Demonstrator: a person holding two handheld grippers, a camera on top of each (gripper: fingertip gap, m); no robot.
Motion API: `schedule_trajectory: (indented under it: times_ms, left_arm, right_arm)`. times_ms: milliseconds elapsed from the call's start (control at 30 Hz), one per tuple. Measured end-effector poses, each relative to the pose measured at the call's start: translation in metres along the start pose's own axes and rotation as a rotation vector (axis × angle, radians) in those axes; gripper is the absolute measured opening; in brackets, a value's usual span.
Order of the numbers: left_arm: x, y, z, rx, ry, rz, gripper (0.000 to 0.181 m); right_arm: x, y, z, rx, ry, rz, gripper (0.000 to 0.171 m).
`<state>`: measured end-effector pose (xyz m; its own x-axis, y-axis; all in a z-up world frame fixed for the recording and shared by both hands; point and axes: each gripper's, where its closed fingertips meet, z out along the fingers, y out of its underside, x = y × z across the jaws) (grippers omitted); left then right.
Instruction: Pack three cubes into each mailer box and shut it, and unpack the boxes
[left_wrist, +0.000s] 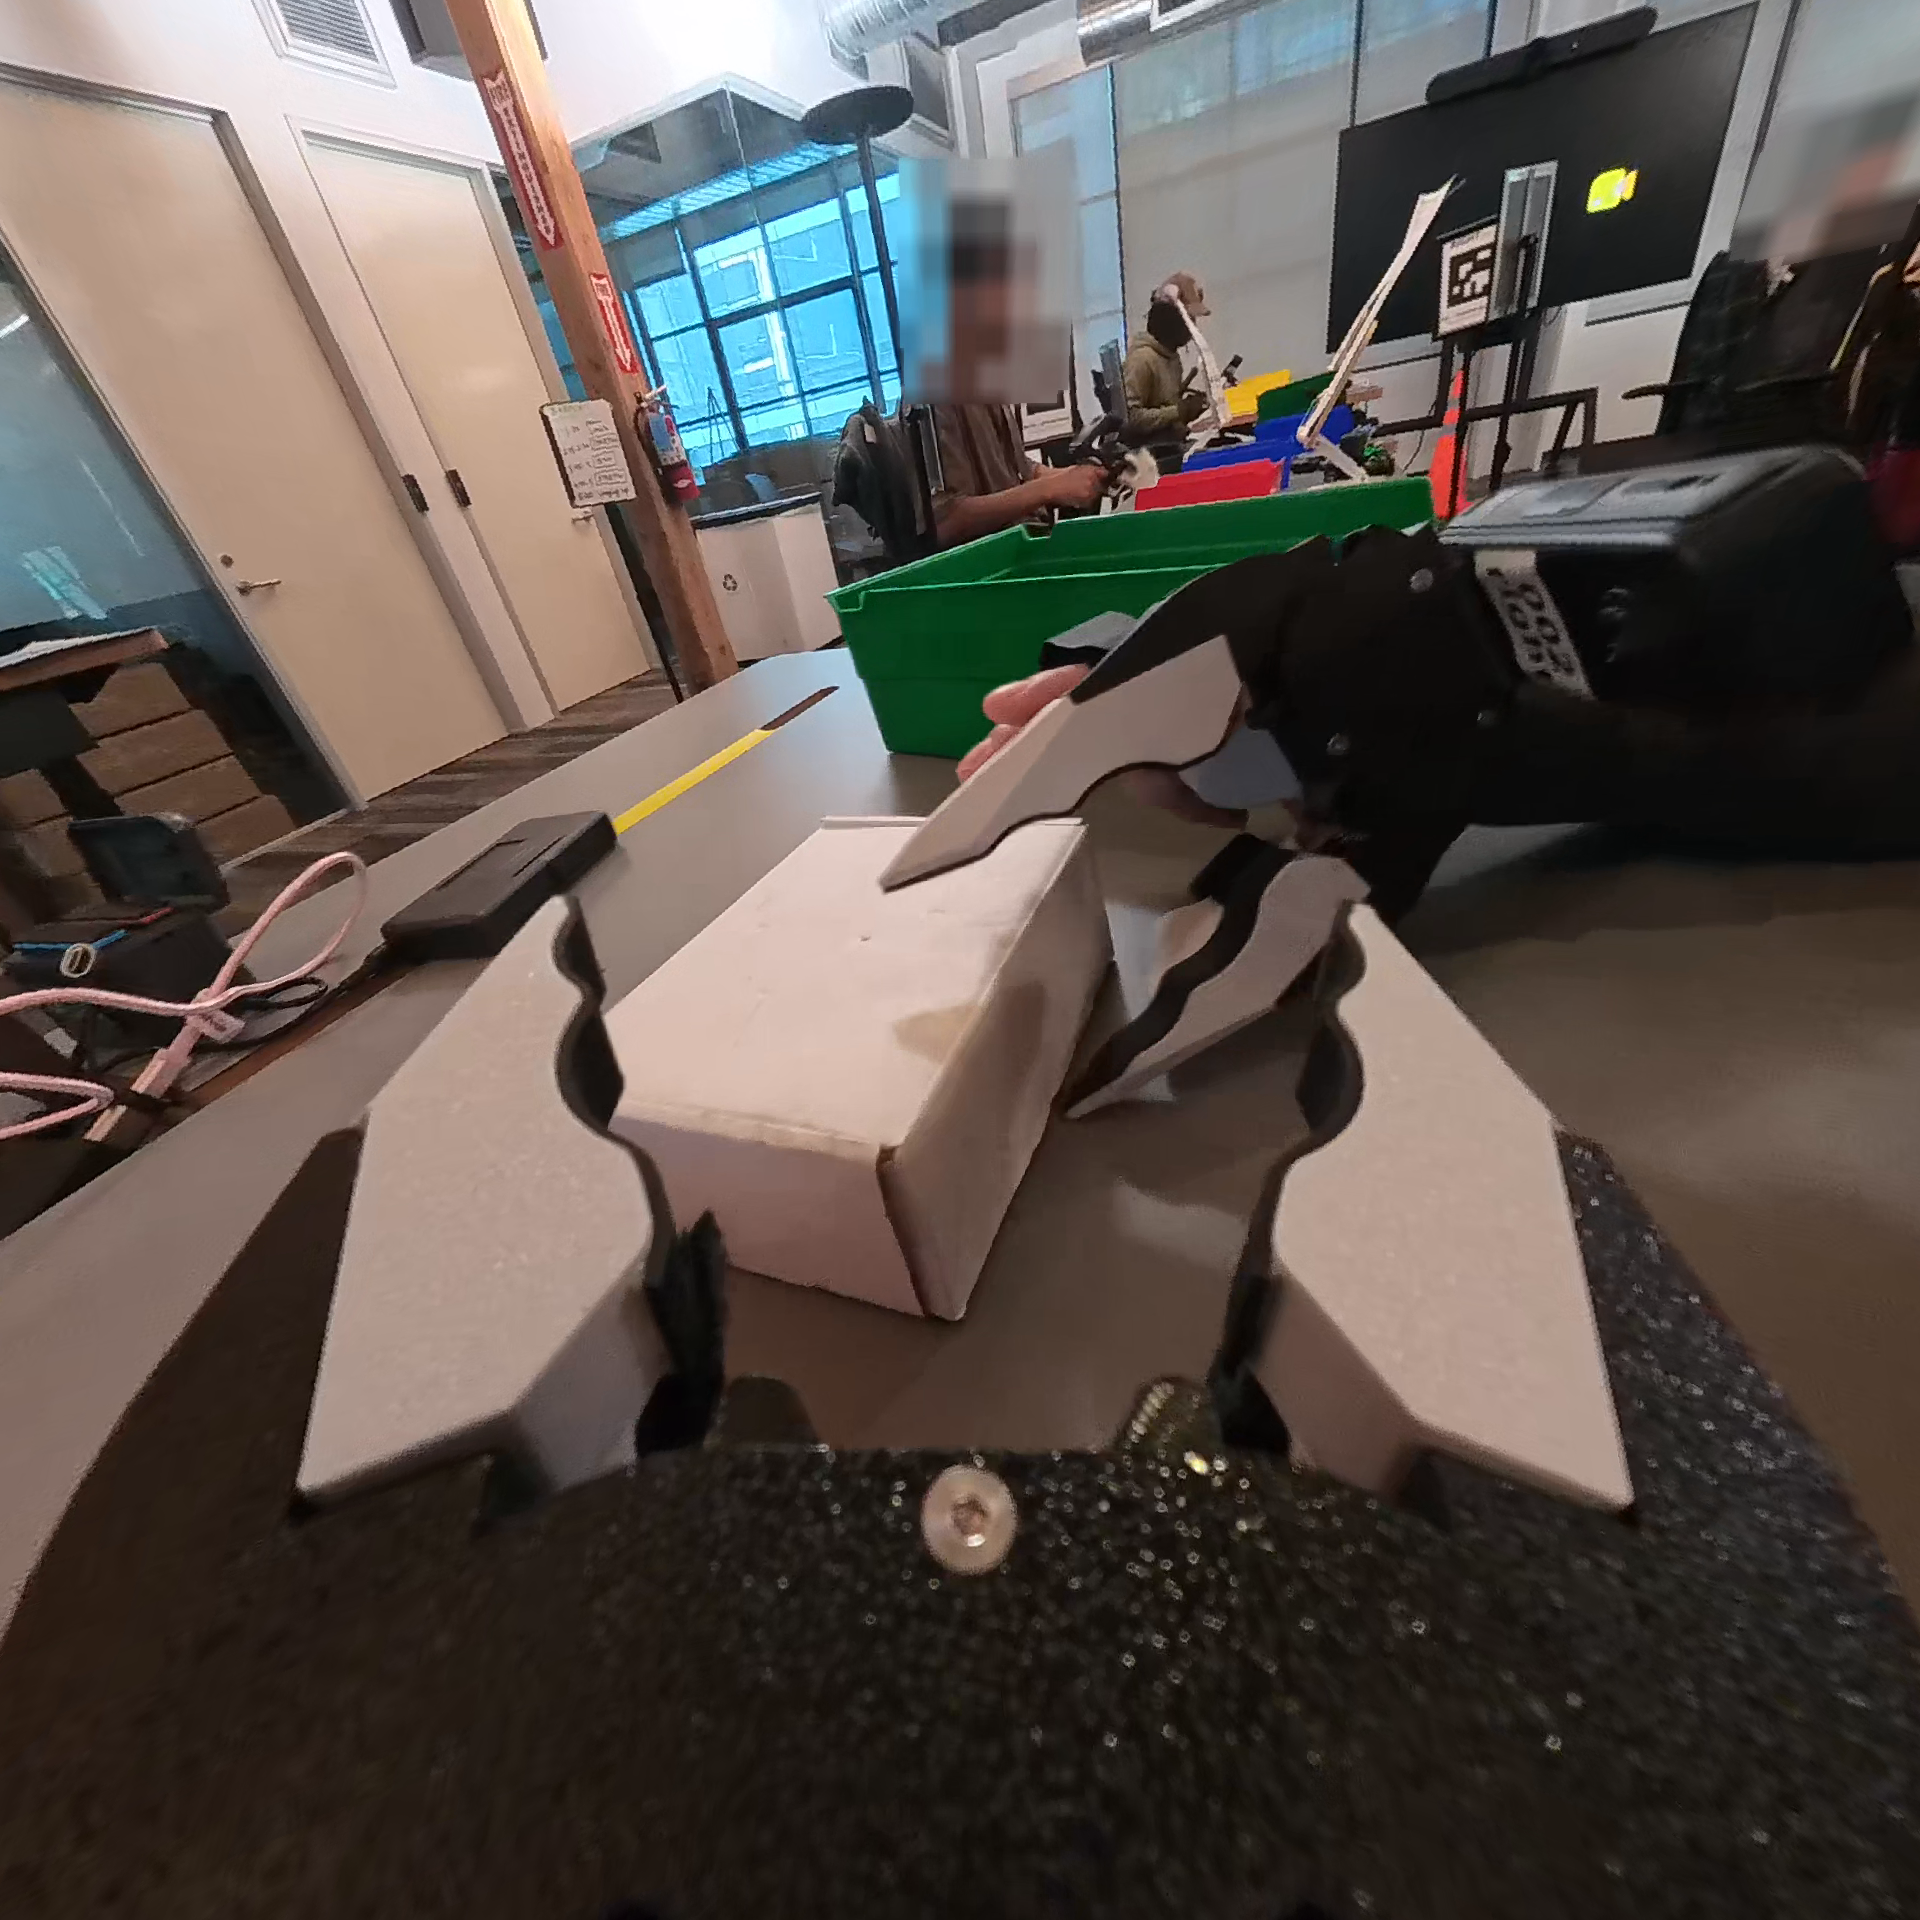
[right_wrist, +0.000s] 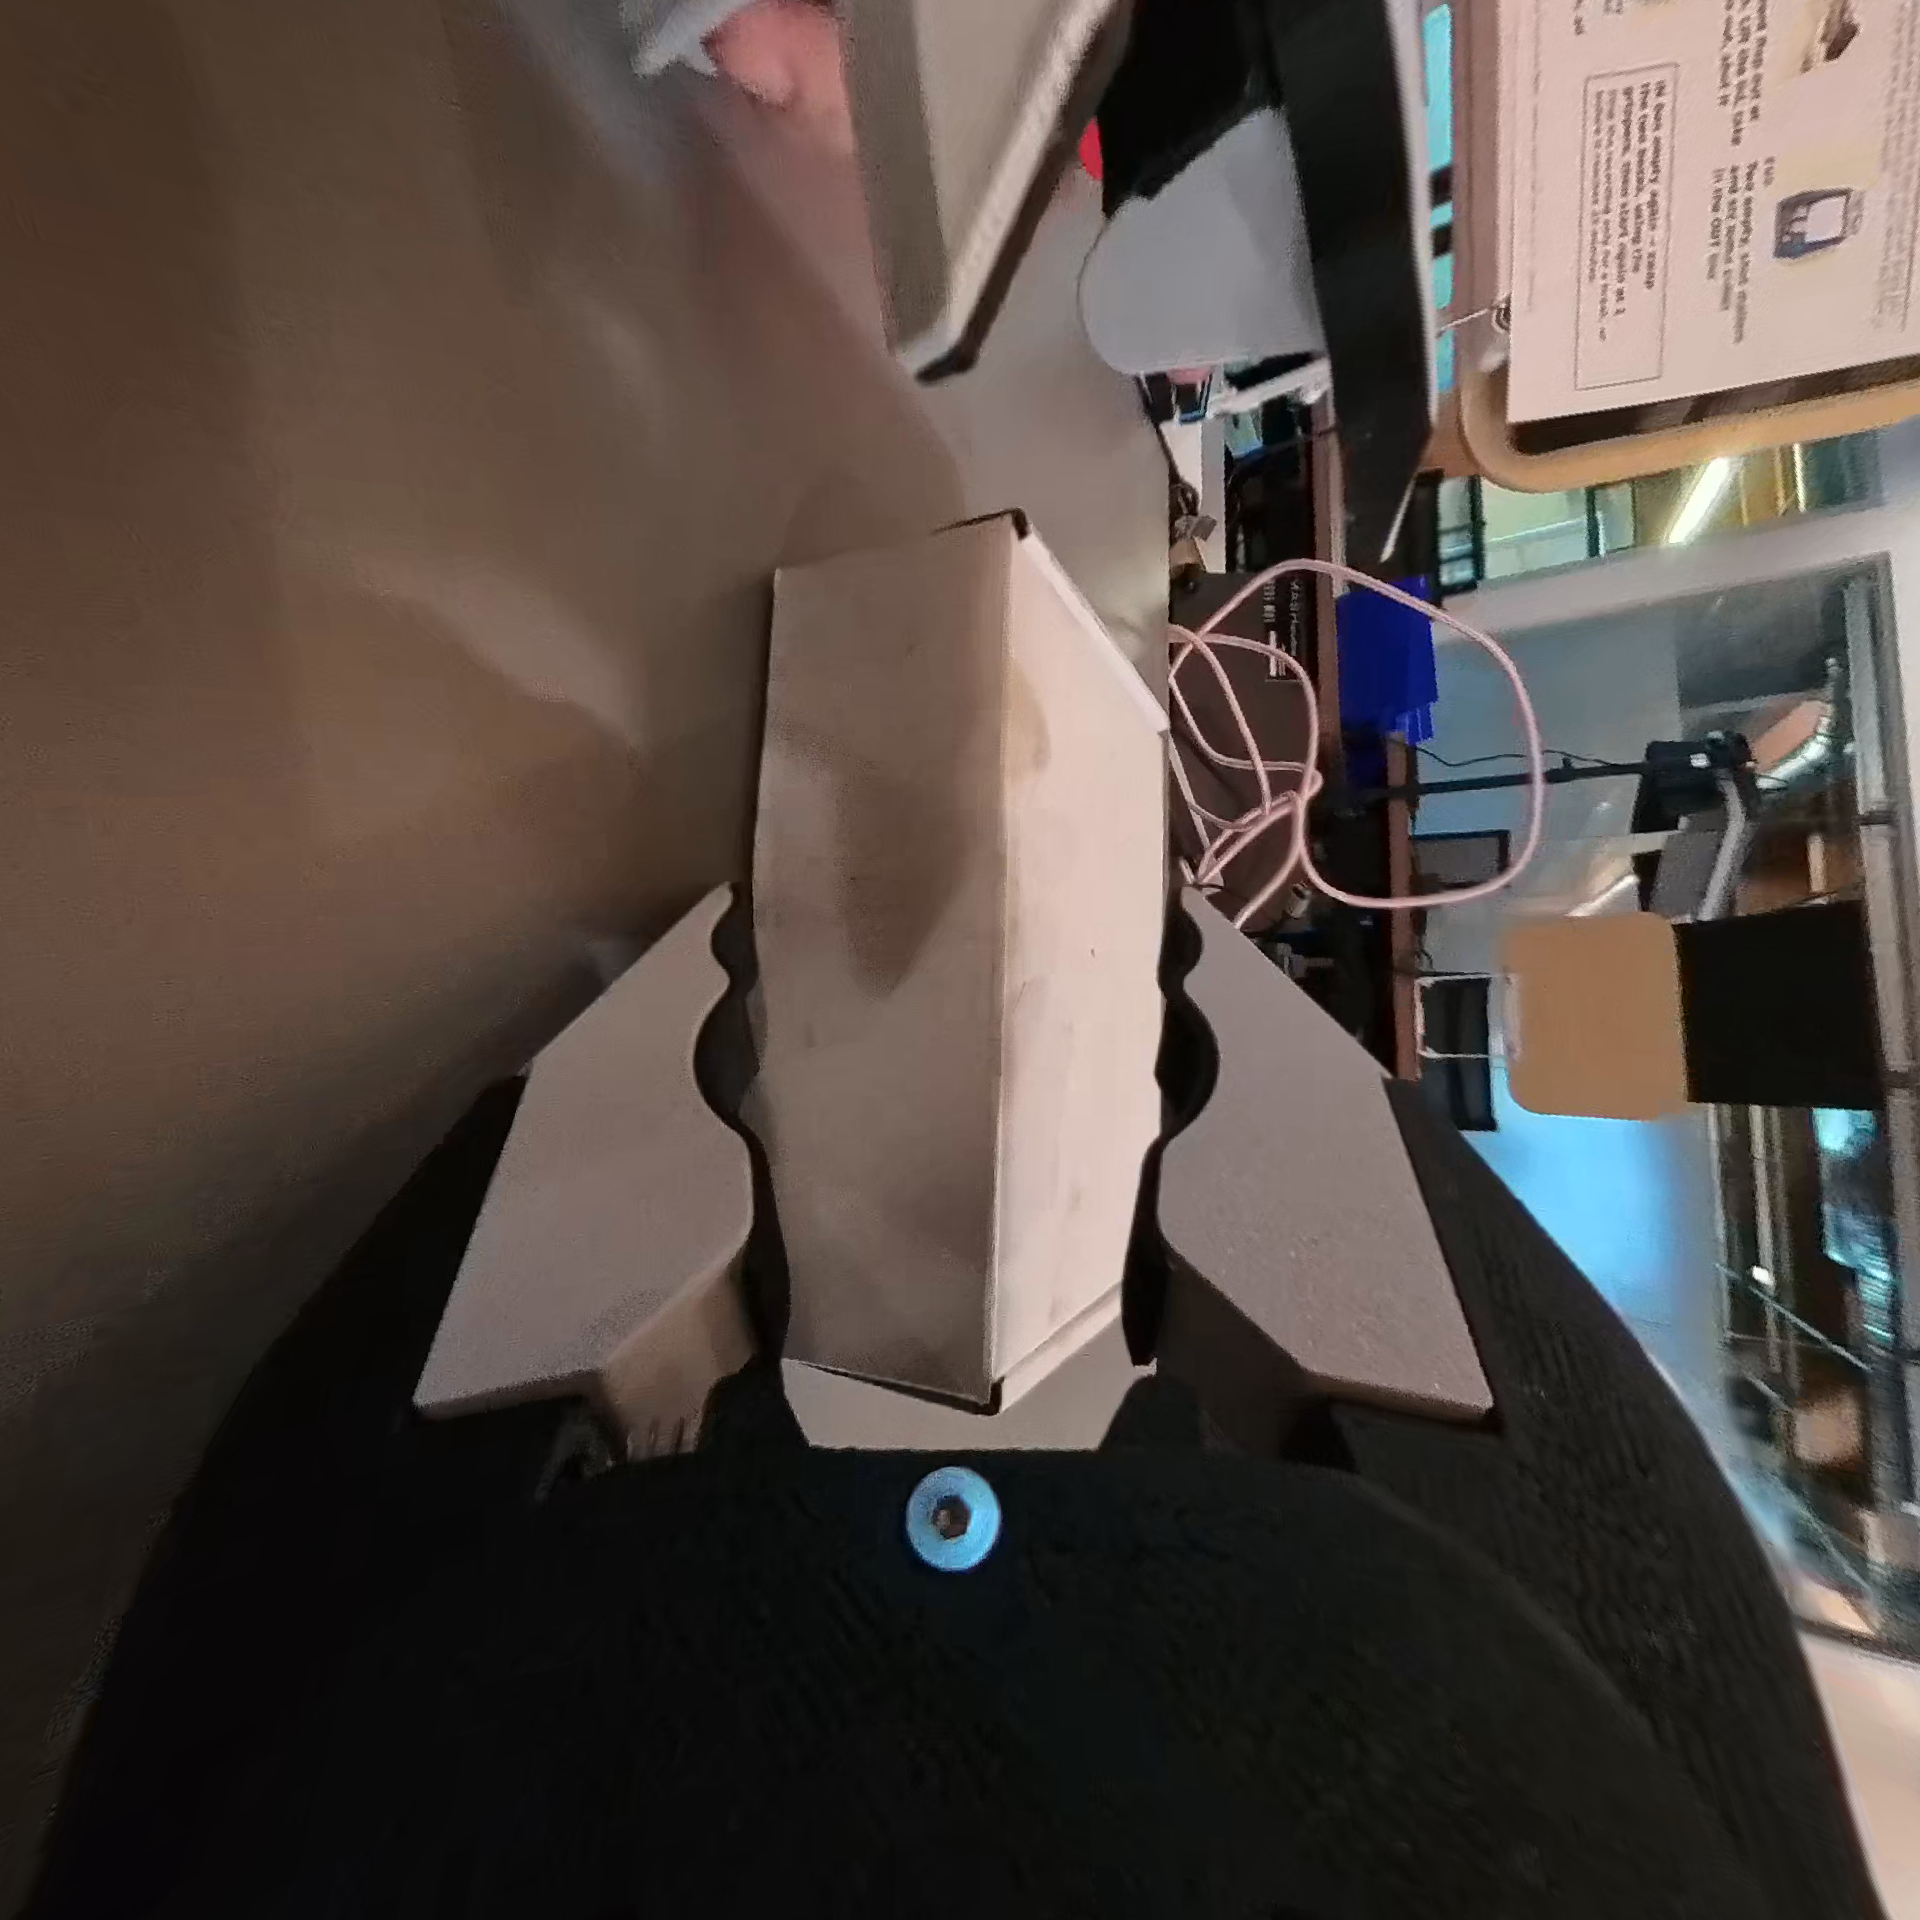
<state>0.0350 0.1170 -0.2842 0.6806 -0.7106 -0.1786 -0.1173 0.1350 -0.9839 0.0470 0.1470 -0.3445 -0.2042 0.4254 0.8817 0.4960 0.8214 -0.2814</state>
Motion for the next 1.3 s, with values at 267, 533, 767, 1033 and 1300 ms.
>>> schedule_trajectory:
  times_ms: [267,533,767,1033,1300]
  left_arm:
    - [0.001,0.002,0.000,-0.016,-0.004,0.025,0.133]
    - [-0.020,0.016,-0.002,-0.111,-0.104,0.074,0.132]
    - [-0.020,0.031,0.001,-0.215,-0.080,0.059,0.136]
    - [-0.008,0.076,0.005,-0.523,0.063,-0.244,0.150]
    - [0.008,0.081,0.003,-0.576,0.118,-0.327,0.132]
  right_arm:
    - [-0.001,0.017,0.007,-0.123,0.055,-0.184,0.052]
    - [0.017,0.010,0.000,-0.074,0.168,-0.208,0.009]
    - [0.037,0.022,-0.004,0.029,0.069,0.482,0.090]
    - [0.029,0.064,-0.016,-0.181,-0.123,1.054,0.122]
    - [-0.017,0.065,-0.018,-0.249,-0.393,1.234,0.108]
